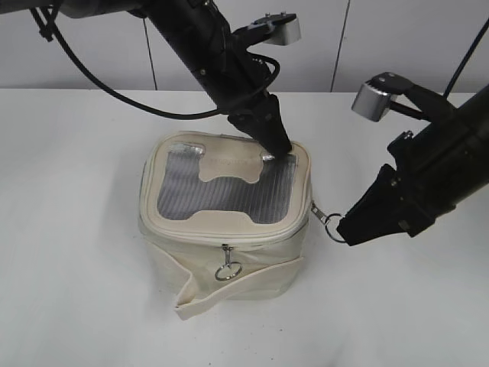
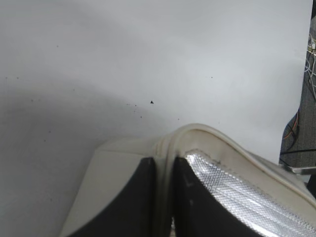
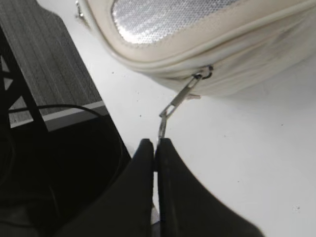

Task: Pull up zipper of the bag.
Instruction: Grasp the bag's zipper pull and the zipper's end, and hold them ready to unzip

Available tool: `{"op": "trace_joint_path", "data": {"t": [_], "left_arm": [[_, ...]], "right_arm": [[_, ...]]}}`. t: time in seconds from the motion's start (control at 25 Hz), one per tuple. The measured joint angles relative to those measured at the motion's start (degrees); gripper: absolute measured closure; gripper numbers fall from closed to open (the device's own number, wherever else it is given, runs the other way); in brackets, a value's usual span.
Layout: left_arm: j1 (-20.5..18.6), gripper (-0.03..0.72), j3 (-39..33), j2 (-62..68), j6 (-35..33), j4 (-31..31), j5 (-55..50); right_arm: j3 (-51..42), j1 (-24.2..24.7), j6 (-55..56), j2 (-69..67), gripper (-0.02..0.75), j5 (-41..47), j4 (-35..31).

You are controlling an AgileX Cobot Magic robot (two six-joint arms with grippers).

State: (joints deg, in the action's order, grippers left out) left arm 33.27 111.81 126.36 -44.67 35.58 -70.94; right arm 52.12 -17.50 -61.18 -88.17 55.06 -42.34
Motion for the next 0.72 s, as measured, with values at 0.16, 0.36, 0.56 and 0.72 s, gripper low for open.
{"op": "trace_joint_path", "data": {"t": [0.16,0.36,0.56,0.72], "left_arm": [[0.0,0.613,0.0,0.0,0.0,0.1,-0.1],[0.0,0.613,0.0,0.0,0.1,0.1,-0.2],[0.0,0.614,0.0,-0.2,0.2,0.0,-0.6],[0.0,0.614,-0.1,-0.3,0.4,-0.2,-0.7]], "right_arm": [[0.0,-3.8,4.1,0.4,0.733,0.9,3.7],[0.0,-10.3,5.3,0.4,0.733,0.6,3.4],[0.0,-19.1,5.5,0.4,0.733,-5.7,1.3],[1.1,-24.8,5.3,-0.5,0.733,-12.1,-0.5]]}}
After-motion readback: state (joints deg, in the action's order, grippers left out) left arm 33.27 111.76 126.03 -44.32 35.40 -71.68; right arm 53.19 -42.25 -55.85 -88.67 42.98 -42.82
